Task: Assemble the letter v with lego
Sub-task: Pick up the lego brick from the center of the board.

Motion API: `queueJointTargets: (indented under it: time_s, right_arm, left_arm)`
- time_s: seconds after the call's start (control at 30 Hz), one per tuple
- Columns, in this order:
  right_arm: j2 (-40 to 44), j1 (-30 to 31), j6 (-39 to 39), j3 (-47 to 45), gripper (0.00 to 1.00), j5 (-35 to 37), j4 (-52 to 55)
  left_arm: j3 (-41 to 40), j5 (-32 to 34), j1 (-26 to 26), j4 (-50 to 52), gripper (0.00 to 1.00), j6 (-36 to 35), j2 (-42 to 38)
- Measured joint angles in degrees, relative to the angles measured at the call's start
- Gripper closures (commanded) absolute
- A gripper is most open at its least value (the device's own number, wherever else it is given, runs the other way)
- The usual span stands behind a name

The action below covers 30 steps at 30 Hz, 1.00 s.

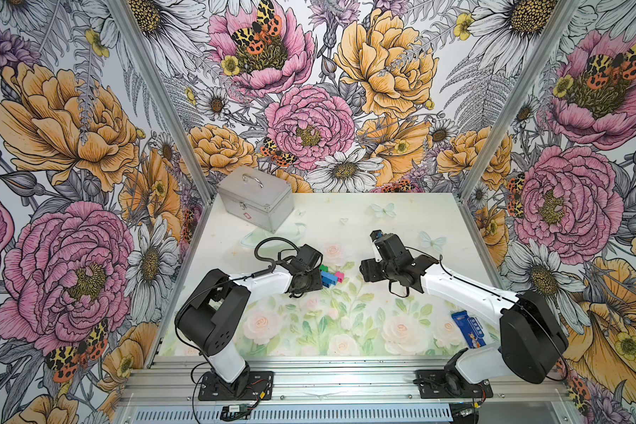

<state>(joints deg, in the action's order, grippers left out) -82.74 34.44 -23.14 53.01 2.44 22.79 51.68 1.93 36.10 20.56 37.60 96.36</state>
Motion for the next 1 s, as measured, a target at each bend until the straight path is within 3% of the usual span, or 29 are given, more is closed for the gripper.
queueJointTargets:
  time_s: [0.27,0.43,0.53,0.63,0.77,1.0]
  right_arm:
    - [6.9,0.1,6.3,-6.9,0.26,-0.8,-4.6]
    - [10.1,2.9,26.0,-10.2,0.25,-7.3,-8.9]
    - [9.7,4.6,41.4,-10.5,0.26,-12.3,-9.8]
    - [5.9,5.0,54.1,-8.5,0.25,-15.7,-9.6]
    - [-5.3,5.4,66.2,1.7,0.26,-17.6,-5.4]
    - [-18.1,6.4,75.4,16.3,0.29,-17.0,2.7]
  left_arm:
    - [1.6,0.2,3.0,-0.6,0.46,0.9,1.5]
    - [-0.7,0.1,2.0,-0.4,0.43,1.5,-2.0]
    - [-4.7,0.1,0.1,-0.1,0.38,1.6,-8.7]
    - [-9.3,-0.5,-3.2,-0.3,0.35,1.7,-16.7]
    - [-14.8,-2.6,-10.7,-0.2,0.34,1.5,-22.9]
    - [-17.7,-5.9,-16.6,0.5,0.32,1.0,-25.3]
